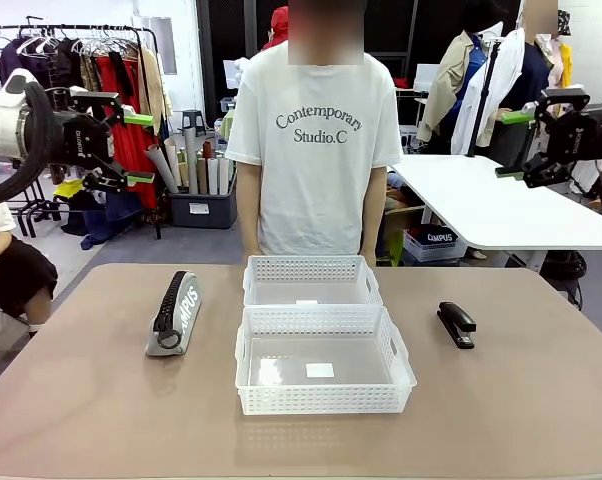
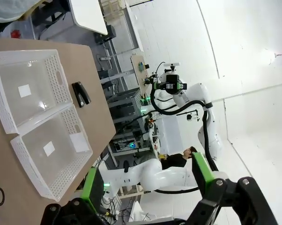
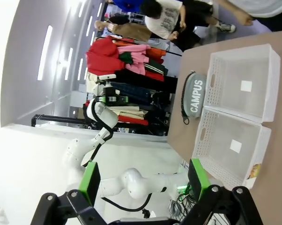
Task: Distribute items into two baskets.
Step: Pick up the Pencil pouch that the person points to.
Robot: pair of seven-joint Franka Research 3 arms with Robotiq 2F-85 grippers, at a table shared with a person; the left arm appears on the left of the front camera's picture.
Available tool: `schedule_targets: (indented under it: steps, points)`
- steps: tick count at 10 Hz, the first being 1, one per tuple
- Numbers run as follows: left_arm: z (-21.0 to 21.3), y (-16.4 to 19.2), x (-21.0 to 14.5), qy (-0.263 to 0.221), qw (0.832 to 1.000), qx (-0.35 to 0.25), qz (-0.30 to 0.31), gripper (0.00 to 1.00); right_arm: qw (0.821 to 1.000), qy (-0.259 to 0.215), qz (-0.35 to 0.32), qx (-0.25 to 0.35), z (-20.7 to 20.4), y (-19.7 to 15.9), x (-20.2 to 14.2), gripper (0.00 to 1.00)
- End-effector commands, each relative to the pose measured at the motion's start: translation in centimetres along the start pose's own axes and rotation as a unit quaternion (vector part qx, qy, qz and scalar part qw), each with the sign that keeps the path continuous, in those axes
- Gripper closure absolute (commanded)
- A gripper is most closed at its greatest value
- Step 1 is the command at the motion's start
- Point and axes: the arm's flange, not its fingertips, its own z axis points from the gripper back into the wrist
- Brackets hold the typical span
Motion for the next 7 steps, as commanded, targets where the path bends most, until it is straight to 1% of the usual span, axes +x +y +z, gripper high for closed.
schedule_targets:
  steps: [1,2,3,4,7]
  points:
    - [0.13,-0.4,0.31,0.002,1.0,-0.012,0.002,0.0,0.999,-0.003,0.012,0.03,0.6,0.82,0.8,0.0]
    - [0.09,-0.53,0.32,0.003,1.0,-0.014,0.0,0.0,0.999,-0.009,0.019,0.038,0.82,1.2,0.99,0.0]
    - [0.06,-0.57,0.24,0.002,1.0,-0.017,-0.002,0.0,0.999,-0.009,0.024,0.032,0.87,1.28,1.06,0.0]
    - [-0.07,-0.06,-0.05,0.003,1.0,-0.002,0.0,0.0,1.0,-0.006,0.007,0.02,0.34,0.98,0.36,0.0]
    - [-0.07,-0.06,-0.05,0.003,1.0,-0.002,0.0,0.0,1.0,-0.006,0.007,0.02,0.34,0.98,0.36,0.0]
